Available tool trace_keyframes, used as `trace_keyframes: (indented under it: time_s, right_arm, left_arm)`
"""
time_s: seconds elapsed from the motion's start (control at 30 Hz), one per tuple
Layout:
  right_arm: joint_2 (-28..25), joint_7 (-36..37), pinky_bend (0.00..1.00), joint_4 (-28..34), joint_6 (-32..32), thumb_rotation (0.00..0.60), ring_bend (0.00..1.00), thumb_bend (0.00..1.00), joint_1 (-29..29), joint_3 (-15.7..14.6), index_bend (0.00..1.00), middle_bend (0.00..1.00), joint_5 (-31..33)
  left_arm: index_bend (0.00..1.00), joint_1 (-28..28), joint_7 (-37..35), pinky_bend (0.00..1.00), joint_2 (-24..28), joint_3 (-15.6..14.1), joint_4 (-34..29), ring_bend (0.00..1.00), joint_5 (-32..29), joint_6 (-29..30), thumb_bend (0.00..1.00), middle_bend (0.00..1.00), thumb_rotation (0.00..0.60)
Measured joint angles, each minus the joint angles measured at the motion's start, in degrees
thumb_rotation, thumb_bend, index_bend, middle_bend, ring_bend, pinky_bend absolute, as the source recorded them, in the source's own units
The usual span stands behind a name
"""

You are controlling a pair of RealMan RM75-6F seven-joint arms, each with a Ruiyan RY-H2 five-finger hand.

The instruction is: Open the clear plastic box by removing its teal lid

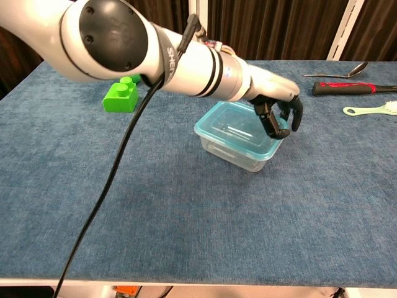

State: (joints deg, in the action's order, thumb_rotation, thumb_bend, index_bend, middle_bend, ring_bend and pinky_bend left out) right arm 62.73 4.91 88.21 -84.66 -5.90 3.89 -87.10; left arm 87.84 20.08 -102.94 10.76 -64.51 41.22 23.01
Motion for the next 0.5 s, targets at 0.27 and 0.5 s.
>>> trace_keyframes:
  time_s: [0.27, 0.5]
  right_arm:
    - [0.5, 0.6, 0.00, -0.6, -0.2, 0.600, 0.00, 0.04, -0.1, -0.2, 0.00, 0.01, -1.1]
    - [0.6, 0.3, 0.00, -0.2, -0.5, 0.600, 0.00, 0.04, -0.5, -0.3, 0.00, 0.01, -2.1]
  left_arm:
    - [0.27, 0.9, 5.1, 0.00, 4.3, -5.2, -12.3, 0.02, -4.8, 7.8, 0.49, 0.35, 0.423]
    - [0.27, -0.2, 10.7, 0.00, 9.3, -10.6, -26.5, 0.02, -7.8, 18.7, 0.49, 0.35, 0.424]
